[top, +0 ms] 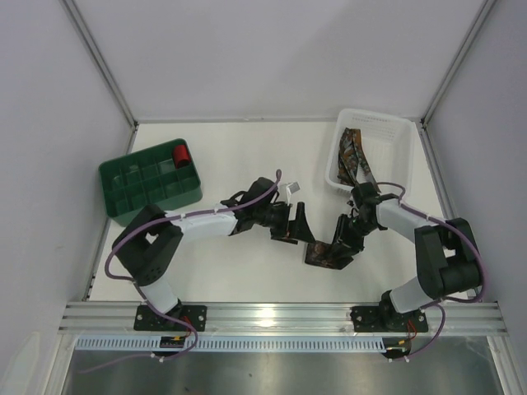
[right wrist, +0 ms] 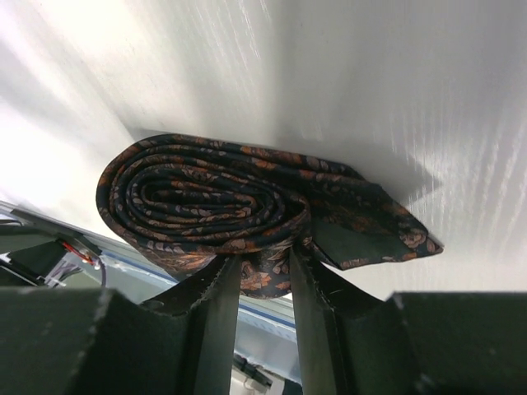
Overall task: Roll the ties
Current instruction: Roll the tie, then place the rolled tie into the container
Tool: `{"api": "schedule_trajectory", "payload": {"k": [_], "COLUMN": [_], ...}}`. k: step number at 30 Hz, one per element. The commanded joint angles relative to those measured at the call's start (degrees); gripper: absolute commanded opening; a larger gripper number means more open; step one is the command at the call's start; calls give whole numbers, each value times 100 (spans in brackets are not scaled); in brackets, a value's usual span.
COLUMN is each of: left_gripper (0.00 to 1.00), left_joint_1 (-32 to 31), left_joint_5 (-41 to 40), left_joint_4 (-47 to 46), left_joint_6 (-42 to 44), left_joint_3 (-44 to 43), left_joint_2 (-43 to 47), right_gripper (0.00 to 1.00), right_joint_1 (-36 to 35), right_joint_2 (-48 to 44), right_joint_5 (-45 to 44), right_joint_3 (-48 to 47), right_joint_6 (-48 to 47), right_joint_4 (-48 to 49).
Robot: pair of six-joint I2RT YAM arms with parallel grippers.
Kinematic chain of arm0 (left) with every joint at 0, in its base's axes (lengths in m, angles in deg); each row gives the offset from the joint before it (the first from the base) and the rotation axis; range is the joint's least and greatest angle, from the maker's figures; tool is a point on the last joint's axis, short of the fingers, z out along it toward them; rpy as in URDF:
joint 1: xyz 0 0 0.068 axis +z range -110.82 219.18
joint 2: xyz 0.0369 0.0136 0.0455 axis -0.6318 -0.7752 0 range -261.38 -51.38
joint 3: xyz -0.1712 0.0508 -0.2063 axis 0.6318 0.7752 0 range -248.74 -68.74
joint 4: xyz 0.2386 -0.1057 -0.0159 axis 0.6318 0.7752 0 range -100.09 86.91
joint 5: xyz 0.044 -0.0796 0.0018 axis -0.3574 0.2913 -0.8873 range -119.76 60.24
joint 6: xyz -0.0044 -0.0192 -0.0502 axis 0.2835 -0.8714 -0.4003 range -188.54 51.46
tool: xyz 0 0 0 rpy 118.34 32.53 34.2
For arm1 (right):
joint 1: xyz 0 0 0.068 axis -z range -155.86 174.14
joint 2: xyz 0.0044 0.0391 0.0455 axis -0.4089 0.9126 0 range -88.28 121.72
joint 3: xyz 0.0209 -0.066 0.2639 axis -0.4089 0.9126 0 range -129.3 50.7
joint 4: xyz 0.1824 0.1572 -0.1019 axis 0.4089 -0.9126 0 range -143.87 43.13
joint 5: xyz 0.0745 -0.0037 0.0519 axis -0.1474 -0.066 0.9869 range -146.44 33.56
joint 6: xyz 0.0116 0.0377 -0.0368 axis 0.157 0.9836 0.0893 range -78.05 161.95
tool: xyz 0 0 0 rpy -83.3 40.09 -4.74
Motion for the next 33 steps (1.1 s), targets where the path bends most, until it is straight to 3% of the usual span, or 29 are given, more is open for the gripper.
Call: {"api": "schedule_trajectory", "payload": {"k": [1,9,20,33], "left_gripper": [93,94,92,85], "left_joint_1": [45,36,-148,-499], "left_joint_5": [376,297,-784,-757], "left_joint_4": [-628,-1129,-1199,-1815], "left_joint_6": [-221,-546,-563,-942], "left_joint_3": [14,286,216,67], "left_joint_2": [-266,-689,-909,-1594], "right_gripper": [34,32,32,31], "right_joint_1": [68,235,323,314], "right_joint_2": [411,806,859,1000], "right_joint_5": [-599,-573,-459,-371], "right_joint_3": [-24,134,178,195], "right_joint_6": [-223,-284,-390,-460], "right_joint_4": [481,657,753,832]}}
